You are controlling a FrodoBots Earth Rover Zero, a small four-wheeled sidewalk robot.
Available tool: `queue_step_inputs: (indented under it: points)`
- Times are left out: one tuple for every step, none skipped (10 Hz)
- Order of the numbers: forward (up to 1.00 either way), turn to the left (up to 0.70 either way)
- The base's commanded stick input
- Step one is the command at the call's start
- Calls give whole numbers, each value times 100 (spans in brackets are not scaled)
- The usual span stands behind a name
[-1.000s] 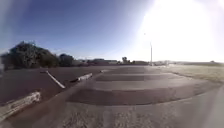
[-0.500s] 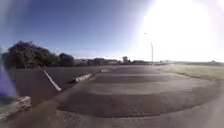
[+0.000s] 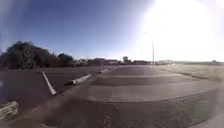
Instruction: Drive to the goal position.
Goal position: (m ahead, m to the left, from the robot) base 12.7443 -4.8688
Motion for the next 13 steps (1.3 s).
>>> queue_step_inputs:
  points:
    - [70, 0]
    - [70, 0]
    - [70, 0]
    - [70, 0]
    - [70, 0]
    - [70, 0]
    - [70, 0]
    - [70, -35]
    - [70, -35]
    - [70, -35]
    - [70, -35]
    - [70, -35]
    - [70, -35]
